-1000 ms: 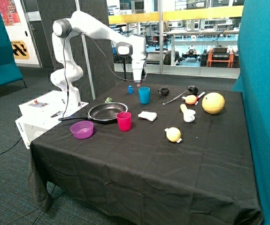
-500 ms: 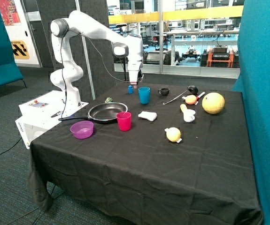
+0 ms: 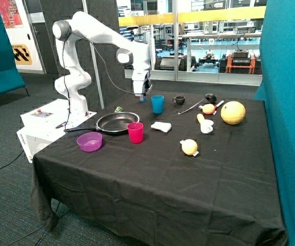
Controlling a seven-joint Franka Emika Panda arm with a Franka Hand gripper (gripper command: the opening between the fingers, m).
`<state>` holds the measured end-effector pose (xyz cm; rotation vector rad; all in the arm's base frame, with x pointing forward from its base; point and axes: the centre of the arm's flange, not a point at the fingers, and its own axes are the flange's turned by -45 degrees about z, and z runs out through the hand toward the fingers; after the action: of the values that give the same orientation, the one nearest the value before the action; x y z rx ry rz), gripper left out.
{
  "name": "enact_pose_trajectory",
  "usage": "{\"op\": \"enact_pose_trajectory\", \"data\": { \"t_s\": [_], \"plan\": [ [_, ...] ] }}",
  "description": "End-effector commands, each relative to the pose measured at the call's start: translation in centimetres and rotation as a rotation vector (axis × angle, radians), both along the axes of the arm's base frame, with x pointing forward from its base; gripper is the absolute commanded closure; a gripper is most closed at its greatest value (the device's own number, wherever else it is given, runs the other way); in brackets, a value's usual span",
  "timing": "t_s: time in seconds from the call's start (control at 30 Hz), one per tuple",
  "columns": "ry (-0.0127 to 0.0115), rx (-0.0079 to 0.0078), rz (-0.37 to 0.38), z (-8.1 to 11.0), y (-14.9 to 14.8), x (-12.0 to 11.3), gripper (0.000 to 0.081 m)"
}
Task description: Stack the cups
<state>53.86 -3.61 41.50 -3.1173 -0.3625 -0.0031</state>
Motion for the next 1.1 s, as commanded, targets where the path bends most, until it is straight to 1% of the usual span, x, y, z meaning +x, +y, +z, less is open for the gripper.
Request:
{"op": "enact_pose_trajectory", "data": {
  "t_s": [0.0, 0.13, 0.3, 0.47, 0.67, 0.93, 0.97, 1.07],
  "plan": [
    [0.0018, -0.0033, -0.122, -0.4, -3.5, 0.6, 0.0338],
    [0.0019, -0.0033, -0.189, -0.7, -4.9, 1.1, 0.0339],
    [0.0020, -0.0032, -0.228, -0.8, -6.1, 1.6, 0.0338],
    [0.0020, -0.0032, -0.226, -0.9, -6.7, 2.1, 0.0339],
    [0.0020, -0.0033, -0.219, -0.9, -6.7, 2.6, 0.0341],
    [0.0020, -0.0032, -0.225, -1.4, -7.4, 2.8, 0.0342],
    [0.0020, -0.0032, -0.240, -1.5, -7.6, 2.8, 0.0341],
    [0.0020, -0.0032, -0.249, -1.9, -8.1, 2.7, 0.0345]
  ]
}}
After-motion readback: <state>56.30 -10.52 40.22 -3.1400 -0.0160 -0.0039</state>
